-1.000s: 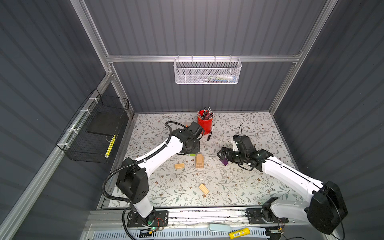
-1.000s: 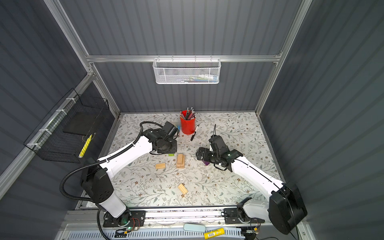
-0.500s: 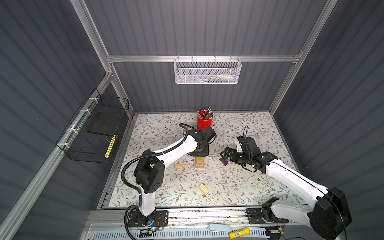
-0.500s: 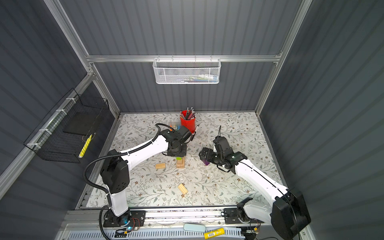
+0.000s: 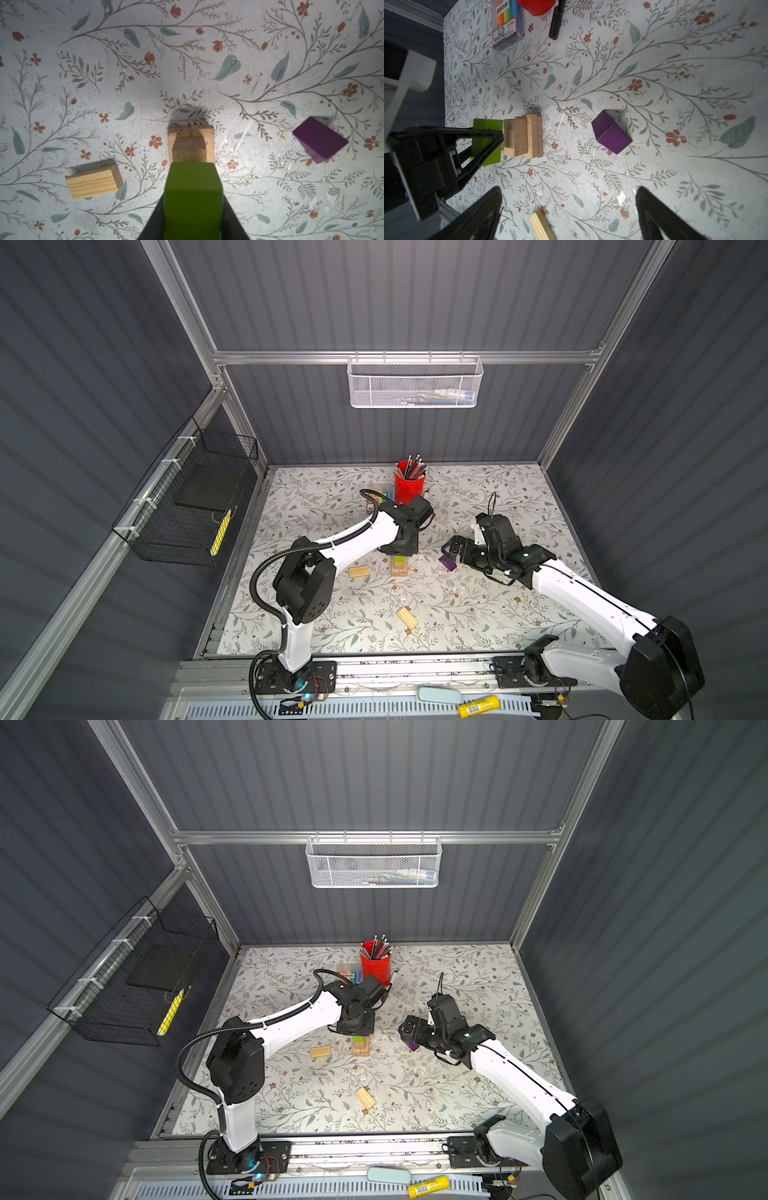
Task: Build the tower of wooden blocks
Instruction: 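Lower the green block with the left gripper beside the standing wooden blocks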
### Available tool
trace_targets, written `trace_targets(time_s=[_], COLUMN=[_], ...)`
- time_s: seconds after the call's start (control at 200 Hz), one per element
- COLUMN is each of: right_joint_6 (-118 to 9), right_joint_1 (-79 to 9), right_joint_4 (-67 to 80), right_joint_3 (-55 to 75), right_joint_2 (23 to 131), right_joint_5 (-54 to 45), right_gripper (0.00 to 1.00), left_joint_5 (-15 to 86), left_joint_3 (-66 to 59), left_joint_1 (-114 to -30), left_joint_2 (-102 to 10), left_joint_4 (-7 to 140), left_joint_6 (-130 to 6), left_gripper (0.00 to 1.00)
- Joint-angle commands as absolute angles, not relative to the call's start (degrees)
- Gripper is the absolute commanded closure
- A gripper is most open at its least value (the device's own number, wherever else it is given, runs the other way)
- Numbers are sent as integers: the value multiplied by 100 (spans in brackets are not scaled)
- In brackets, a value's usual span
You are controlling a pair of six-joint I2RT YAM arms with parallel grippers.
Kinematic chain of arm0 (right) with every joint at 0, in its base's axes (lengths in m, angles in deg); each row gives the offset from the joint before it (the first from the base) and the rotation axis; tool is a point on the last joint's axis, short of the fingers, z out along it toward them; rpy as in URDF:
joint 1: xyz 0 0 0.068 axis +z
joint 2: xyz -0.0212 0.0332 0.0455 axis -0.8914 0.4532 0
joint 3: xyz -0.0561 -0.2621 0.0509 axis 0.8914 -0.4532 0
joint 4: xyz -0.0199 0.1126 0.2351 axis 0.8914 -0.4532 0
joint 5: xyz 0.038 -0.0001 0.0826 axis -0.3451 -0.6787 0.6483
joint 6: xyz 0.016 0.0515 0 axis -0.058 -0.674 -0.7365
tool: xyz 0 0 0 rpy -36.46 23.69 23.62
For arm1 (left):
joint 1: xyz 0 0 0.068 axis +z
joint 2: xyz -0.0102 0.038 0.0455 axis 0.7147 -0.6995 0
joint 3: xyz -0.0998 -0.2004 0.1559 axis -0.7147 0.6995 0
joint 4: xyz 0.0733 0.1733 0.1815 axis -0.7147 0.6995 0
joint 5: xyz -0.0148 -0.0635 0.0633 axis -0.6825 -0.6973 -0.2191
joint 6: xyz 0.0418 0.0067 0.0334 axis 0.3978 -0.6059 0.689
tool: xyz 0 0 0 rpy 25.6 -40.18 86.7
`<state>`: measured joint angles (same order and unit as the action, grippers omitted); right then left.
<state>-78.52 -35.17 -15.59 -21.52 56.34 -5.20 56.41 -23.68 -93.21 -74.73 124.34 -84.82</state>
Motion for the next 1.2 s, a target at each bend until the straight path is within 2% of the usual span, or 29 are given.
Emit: trace_targets(time_s=[0.0, 0.675, 1.196], right_joint_6=[-7885, -7906, -7906], right_joint_1=[-3550, -3589, -3600], right_joint_4=[-1576, -1558, -1544], right_joint_3=[-2123, -2100, -2114], right_joint_2=[5644, 5708, 5689], right_joint_5=[-521, -471, -460], right_gripper=[1, 1, 1], left_joint_5=[5620, 5469, 5653], left_joint_3=[-2293, -2099, -2082], left_joint_1=[-9352, -9352, -9354], left_joint_2=[-7604, -7648, -7759], left_joint_4=[12463, 12235, 12382], left_joint_6=[-8559, -8617, -8691], left_gripper=[100, 100, 84])
